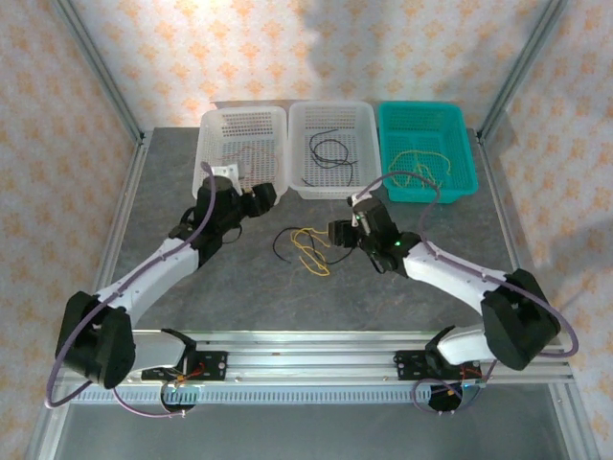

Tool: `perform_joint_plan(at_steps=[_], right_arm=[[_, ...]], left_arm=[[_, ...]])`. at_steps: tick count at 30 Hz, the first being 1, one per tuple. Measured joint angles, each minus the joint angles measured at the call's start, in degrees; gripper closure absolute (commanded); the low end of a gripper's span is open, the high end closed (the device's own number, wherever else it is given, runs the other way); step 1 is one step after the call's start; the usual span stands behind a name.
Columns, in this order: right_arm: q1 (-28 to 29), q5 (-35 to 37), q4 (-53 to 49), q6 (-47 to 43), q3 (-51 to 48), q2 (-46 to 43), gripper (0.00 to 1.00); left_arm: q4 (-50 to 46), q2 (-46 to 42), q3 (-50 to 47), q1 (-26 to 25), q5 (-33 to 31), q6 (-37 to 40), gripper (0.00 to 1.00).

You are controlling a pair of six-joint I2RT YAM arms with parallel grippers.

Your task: Untangle the cables

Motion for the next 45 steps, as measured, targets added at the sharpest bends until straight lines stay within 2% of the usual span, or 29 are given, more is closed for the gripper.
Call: perform_joint_plan(at_steps=[9, 15, 33, 38, 45], right_arm=[[2.05, -3.41, 1.79, 0.57, 0.02, 5.73, 0.38], [2.05, -3.91, 2.64, 0.98, 0.94, 8.81, 0.43], [2.05, 6.08, -0.37, 4.39, 13.35, 24.09, 0.48], [2.05, 6.14, 0.22, 4.79, 14.71, 25.73, 0.58], [2.05, 6.1, 1.16, 4.83, 14.93, 26.01, 0.8]], left_arm=[[5.75, -5.29, -9.64, -7.61, -3.69, -3.1, 0.3], [7.56, -5.9, -13.25, -9.66, -4.74, -5.81, 0.3], [7.93, -5.88, -13.51, -11.37, -7.08, -5.99, 0.3], [7.93, -5.88, -13.51, -11.37, -7.06, -5.99, 0.3], [8.66, -5.42, -13.51, -11.37, -7.06, -6.01, 0.3]])
